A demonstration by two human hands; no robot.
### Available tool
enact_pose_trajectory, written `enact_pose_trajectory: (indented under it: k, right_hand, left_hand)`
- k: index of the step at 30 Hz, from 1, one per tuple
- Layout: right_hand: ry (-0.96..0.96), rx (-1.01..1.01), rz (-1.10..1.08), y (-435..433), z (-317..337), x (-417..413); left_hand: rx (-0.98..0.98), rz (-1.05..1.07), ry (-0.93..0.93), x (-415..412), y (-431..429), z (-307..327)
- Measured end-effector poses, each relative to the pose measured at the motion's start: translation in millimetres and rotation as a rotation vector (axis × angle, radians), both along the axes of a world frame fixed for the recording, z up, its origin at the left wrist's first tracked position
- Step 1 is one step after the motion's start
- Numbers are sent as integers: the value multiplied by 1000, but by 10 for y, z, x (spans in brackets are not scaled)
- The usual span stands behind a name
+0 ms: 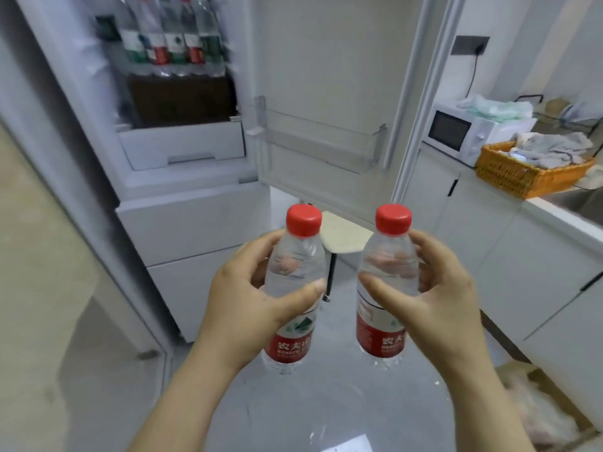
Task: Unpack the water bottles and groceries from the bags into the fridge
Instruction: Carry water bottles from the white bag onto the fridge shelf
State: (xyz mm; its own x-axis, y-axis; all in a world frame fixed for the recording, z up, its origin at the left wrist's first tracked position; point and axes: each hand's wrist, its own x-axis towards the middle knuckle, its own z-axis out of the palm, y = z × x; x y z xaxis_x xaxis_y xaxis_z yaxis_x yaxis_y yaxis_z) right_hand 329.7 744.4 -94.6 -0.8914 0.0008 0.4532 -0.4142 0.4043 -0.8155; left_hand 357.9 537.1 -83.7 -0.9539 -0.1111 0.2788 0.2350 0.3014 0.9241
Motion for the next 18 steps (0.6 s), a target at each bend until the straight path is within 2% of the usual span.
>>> enact_pose_trajectory:
  k: [8, 18]
  right_hand:
    - [-4, -17, 162, -873, 13, -400]
    - [34, -30, 252, -1973, 181, -829]
  left_hand:
    - [-16, 204, 18, -4, -792, 28]
    - [-43, 289, 92, -343, -1821, 148]
